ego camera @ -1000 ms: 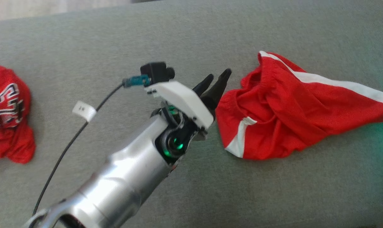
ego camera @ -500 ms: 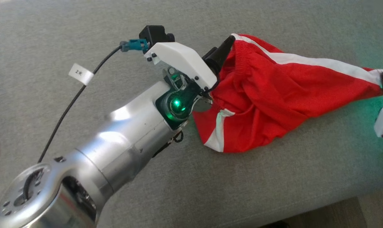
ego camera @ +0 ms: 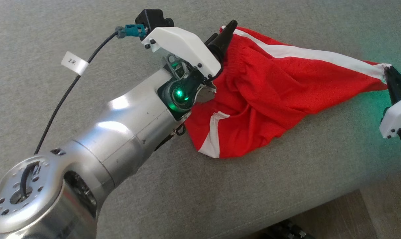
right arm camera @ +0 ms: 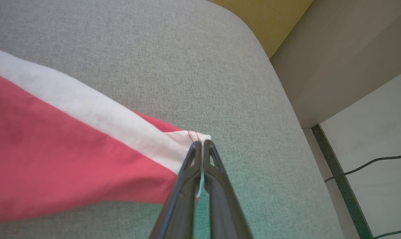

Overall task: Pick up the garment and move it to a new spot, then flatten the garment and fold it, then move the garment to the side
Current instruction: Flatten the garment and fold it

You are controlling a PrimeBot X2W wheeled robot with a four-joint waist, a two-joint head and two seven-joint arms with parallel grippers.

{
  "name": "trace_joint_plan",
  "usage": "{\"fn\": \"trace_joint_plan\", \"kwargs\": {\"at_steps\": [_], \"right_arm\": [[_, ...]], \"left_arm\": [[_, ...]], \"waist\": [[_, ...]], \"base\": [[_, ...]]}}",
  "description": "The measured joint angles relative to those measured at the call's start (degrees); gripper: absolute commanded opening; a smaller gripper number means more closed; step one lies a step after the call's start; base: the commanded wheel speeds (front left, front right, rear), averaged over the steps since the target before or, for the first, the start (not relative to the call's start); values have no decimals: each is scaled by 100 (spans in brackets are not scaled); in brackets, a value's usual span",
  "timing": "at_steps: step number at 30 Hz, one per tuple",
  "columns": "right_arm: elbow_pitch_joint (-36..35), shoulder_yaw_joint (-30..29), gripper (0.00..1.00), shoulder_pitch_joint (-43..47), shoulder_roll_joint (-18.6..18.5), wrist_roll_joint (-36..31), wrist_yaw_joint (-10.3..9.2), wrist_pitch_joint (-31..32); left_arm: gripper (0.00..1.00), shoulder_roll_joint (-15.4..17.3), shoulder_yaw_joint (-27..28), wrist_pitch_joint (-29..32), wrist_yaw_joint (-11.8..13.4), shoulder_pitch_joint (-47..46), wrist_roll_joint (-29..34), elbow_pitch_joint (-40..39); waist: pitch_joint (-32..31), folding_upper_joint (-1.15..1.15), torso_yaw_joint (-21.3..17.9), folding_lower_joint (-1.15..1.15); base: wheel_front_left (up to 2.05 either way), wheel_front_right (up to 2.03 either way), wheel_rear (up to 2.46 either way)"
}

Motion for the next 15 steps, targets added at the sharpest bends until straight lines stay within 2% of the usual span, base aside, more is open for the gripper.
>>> {"fn": "trace_joint_plan", "kwargs": {"at_steps": [4, 5, 6, 7, 8, 10, 15], "right_arm": [[7, 22, 0, -13, 37, 0, 0, -31], [11, 34, 0, -21, 46, 0, 0, -44], [24, 44, 0, -38, 58, 0, 0, -51], [41, 56, 0, -62, 69, 0, 0, -65], [54, 68, 0, -82, 78, 0, 0, -67], [77, 101, 0, -116, 100, 0, 0, -83], [133, 165, 0, -187, 191, 11, 0, -246]], "left_arm": [[100, 1, -40, 14, 0, -44, -25, 67], [94, 1, -45, 14, 0, -46, -25, 86], [70, 1, -49, 11, 1, -47, -25, 109], [52, 1, -56, 8, 1, -47, -25, 131], [41, 1, -60, 8, 2, -47, -25, 152], [0, 2, -62, 8, 7, -47, -22, 179], [0, 1, -66, -77, 1, -65, 124, 224]], "waist": [[40, 0, -78, 0], [51, 0, -101, 0], [62, 0, -122, 0], [72, 0, -145, 0], [80, 0, -165, 0], [98, 0, -203, 0], [114, 0, -261, 0]], "base": [[0, 0, 0], [0, 0, 0], [0, 0, 0], [0, 0, 0], [0, 0, 0], [0, 0, 0], [0, 0, 0]]}}
